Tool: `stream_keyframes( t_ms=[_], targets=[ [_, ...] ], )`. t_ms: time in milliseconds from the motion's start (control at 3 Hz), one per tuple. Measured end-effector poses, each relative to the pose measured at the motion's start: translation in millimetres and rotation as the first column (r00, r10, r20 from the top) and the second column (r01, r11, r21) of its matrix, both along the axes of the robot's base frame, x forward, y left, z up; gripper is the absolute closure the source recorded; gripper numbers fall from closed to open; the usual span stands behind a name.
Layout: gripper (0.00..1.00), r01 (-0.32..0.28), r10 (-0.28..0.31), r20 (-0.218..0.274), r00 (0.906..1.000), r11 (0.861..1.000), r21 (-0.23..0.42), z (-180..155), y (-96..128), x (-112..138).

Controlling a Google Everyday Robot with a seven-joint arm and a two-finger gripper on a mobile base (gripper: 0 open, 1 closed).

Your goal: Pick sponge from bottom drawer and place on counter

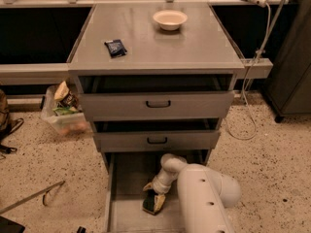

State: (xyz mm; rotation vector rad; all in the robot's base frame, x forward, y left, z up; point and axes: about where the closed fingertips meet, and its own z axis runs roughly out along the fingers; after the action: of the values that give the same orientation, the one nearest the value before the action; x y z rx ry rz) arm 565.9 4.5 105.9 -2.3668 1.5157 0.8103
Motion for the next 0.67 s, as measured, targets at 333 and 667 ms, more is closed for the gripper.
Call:
stream_keyframes(
  t_ms=[333, 667],
  targets=[
    [0.65, 0.0, 0.0, 0.0, 1.0, 1.0, 0.0, 0.1, 0.0, 0.0],
    [0.88, 0.0, 0.0, 0.0, 1.0, 1.0, 0.0, 3.7, 0.0, 0.0]
  ],
)
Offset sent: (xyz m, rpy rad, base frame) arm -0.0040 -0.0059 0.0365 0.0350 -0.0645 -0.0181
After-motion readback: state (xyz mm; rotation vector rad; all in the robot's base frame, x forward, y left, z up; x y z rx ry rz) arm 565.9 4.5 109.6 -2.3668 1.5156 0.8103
